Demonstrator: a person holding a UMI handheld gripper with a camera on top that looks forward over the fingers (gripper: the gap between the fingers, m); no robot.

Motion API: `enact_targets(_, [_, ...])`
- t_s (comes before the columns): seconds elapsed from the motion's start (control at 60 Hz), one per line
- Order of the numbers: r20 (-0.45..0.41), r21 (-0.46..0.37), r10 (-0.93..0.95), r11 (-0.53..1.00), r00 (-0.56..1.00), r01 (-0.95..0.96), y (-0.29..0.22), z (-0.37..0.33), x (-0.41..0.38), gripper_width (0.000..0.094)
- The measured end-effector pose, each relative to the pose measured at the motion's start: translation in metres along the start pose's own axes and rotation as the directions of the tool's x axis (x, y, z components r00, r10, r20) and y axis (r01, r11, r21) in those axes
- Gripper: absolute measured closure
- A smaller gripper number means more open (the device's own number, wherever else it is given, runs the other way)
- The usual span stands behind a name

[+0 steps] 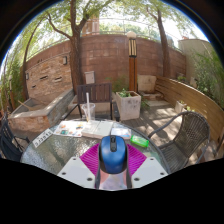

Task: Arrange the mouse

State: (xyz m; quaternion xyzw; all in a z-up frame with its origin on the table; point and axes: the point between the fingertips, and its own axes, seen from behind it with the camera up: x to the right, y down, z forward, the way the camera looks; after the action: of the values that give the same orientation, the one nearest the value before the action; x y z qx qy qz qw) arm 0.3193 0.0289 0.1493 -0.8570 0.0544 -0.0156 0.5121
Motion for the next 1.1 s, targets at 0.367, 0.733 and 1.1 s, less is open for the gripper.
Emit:
enact_targets(0.367, [-0.007, -0.302, -0.043, 0.953, 0.999, 0.039, 0.138, 0.072, 0.082, 0.0327])
enact_targets(0.733, [-0.043, -0.154, -0.089, 0.985, 0.995, 0.082, 0.058, -0.062, 0.059, 0.0087])
enact_targets(1.1, [-0.114, -0.085, -0.114, 0.991, 0.987, 0.105, 0.061, -0.267, 0.027, 0.0087])
